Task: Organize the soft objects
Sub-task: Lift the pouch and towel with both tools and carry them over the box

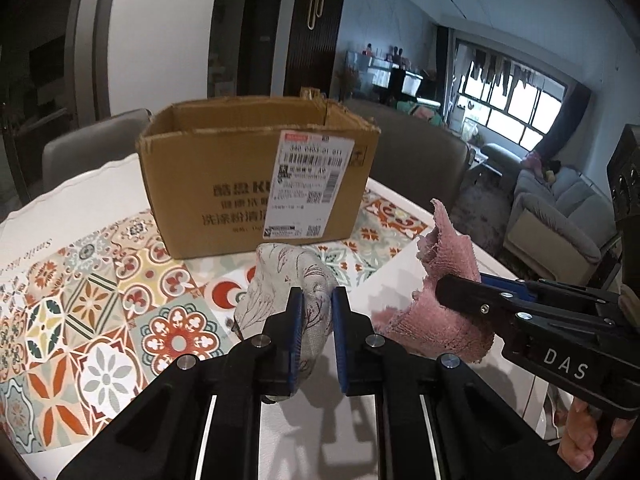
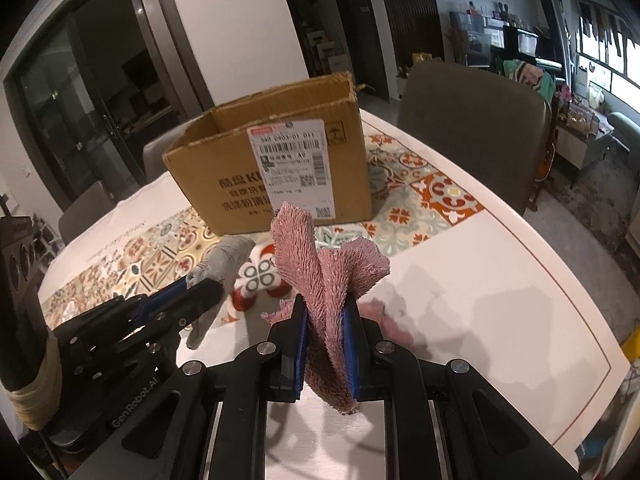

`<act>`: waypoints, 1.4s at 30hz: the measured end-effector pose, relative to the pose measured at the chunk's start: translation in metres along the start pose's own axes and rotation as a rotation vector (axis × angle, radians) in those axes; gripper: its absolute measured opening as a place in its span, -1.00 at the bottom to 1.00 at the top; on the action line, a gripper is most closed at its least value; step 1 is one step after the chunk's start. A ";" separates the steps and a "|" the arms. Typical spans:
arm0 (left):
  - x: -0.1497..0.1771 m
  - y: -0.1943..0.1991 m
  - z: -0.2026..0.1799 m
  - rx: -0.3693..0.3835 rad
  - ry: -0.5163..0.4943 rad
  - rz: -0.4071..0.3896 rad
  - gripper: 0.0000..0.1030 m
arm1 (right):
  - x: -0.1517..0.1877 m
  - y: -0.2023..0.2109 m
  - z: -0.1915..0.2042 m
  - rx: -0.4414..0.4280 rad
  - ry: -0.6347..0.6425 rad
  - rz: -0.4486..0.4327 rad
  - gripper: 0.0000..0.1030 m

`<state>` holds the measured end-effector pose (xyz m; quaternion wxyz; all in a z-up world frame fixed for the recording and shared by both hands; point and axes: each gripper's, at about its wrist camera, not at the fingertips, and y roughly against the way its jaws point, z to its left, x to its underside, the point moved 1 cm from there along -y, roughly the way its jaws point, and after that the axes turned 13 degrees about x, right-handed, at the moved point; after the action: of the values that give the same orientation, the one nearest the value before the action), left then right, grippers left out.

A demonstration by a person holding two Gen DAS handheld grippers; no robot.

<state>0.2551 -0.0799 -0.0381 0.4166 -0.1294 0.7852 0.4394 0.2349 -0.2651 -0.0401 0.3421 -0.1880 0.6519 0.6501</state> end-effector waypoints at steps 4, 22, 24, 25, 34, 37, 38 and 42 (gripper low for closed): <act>-0.005 0.012 -0.003 -0.026 -0.009 -0.038 -0.71 | -0.004 0.011 0.003 -0.008 0.003 -0.026 -0.66; -0.033 0.062 -0.022 -0.056 -0.047 -0.155 -0.71 | -0.028 0.056 0.008 -0.046 0.010 -0.145 -0.66; -0.037 0.068 -0.024 -0.056 -0.054 -0.175 -0.71 | -0.031 0.061 0.010 -0.049 0.012 -0.159 -0.66; -0.039 0.070 -0.025 -0.056 -0.059 -0.186 -0.71 | -0.033 0.062 0.010 -0.051 0.013 -0.166 -0.66; -0.053 0.086 -0.030 -0.067 -0.088 -0.248 -0.71 | -0.049 0.076 0.014 -0.067 0.018 -0.226 -0.66; -0.059 0.090 -0.030 -0.072 -0.097 -0.266 -0.71 | -0.055 0.079 0.016 -0.068 0.024 -0.249 -0.66; -0.061 0.091 -0.030 -0.074 -0.101 -0.271 -0.71 | -0.057 0.081 0.016 -0.069 0.025 -0.255 -0.67; -0.070 0.094 -0.028 -0.080 -0.115 -0.291 -0.71 | -0.068 0.084 0.019 -0.071 0.030 -0.282 -0.66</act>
<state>0.2299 -0.0587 0.0779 0.5146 -0.2332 0.7148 0.4121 0.2280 -0.2533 0.0686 0.4136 -0.2994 0.6006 0.6152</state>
